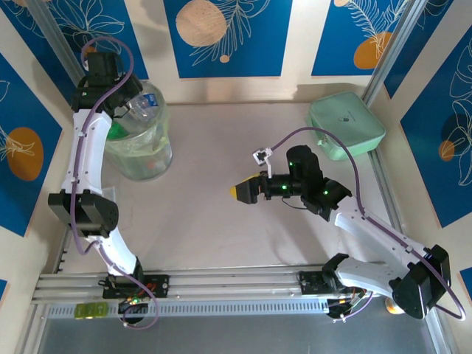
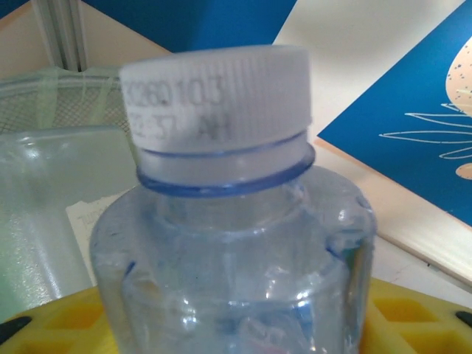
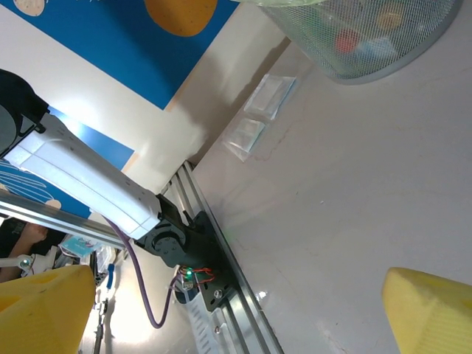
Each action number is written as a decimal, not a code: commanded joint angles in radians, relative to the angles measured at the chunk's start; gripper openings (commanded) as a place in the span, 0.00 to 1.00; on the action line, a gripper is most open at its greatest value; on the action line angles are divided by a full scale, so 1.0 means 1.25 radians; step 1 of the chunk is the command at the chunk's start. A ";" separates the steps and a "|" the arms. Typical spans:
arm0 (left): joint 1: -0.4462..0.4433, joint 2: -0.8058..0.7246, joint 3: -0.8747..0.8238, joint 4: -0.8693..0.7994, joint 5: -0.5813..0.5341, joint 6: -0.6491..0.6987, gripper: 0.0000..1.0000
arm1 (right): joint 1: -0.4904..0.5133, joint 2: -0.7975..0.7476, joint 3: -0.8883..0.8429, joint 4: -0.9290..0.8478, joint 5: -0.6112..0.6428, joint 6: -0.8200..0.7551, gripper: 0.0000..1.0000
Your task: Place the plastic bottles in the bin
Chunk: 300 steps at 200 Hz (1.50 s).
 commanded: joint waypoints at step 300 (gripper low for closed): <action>0.010 0.009 -0.114 0.025 -0.098 0.098 0.50 | -0.002 0.016 -0.010 0.013 -0.021 -0.008 1.00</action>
